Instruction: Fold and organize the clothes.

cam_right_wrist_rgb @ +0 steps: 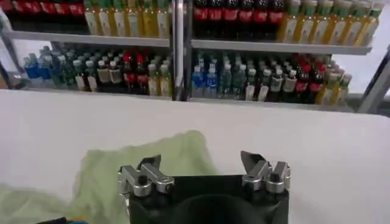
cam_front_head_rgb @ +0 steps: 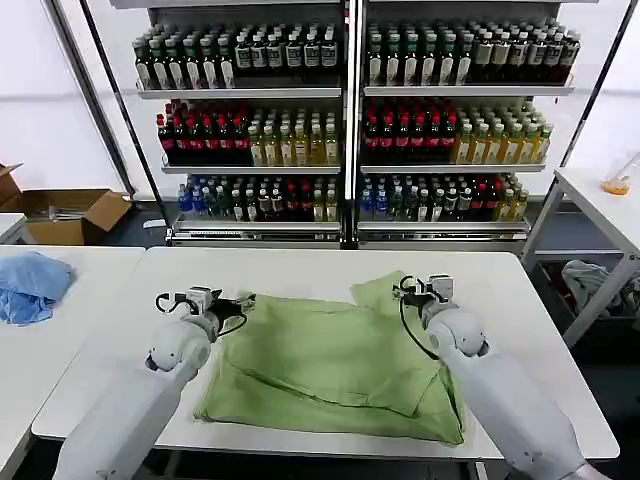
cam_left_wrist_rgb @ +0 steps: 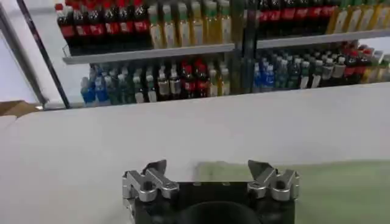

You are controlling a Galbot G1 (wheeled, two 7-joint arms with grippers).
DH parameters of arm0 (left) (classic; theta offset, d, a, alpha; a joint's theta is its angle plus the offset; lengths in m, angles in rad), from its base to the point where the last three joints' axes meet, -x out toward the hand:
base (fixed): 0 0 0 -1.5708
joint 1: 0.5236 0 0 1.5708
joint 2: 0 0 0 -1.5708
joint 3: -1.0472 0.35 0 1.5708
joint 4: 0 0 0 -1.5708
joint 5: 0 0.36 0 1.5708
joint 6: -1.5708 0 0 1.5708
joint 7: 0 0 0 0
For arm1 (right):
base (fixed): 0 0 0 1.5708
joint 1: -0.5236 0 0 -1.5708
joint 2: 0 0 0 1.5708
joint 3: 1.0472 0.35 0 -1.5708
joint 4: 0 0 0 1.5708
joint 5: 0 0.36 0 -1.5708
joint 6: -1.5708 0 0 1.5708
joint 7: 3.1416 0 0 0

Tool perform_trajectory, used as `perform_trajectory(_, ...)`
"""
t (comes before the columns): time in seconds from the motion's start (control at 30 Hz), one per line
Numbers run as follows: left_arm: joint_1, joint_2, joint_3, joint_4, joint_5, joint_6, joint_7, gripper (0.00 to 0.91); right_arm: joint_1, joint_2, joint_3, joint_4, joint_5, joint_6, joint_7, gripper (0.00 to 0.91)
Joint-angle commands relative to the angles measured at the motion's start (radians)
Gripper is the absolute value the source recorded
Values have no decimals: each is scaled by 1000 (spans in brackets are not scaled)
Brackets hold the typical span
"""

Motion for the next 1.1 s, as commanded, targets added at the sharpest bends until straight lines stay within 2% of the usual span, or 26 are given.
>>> perform_trajectory(0.03,-98,-40,65,145,-6,15,37,907,100,48,-41,-177,22,-3,-17,907)
perform_trajectory(0.13,-94,-38,68,146,-6,15,45,907,100,57,-45,-190,22,-7,-24,907)
perform_trajectory(0.17,-93,-36,69,146,-6,14,46,746,99,60,-45,-194,23,-9,-26,907)
perform_trajectory(0.2,-90,-34,72,146,-6,9,49,353,99,63,-45,-198,23,-10,-28,907)
perform_trajectory(0.23,-87,-30,76,146,-6,6,54,232,99,69,-45,-205,25,-8,-36,826)
perform_trajectory(0.27,-85,-29,77,145,-8,5,56,101,97,73,-45,-210,24,-6,-39,584)
perform_trajectory(0.3,-83,-27,77,144,-9,5,59,60,96,76,-45,-212,23,-5,-40,373)
perform_trajectory(0.33,-80,-24,77,139,-14,6,64,30,93,79,-45,-210,24,-6,-43,20)
perform_trajectory(0.37,-76,-21,75,134,-19,7,69,30,90,80,-45,-208,24,-8,-44,0)
perform_trajectory(0.83,-20,11,21,64,-110,-4,114,20,44,53,-52,-127,21,11,-82,0)
perform_trajectory(0.97,0,32,12,16,-145,-40,124,20,17,36,-64,-75,-63,41,-108,0)
perform_trajectory(1.1,29,56,-16,-43,-177,-66,130,20,-20,23,-51,-1,-71,84,-100,0)
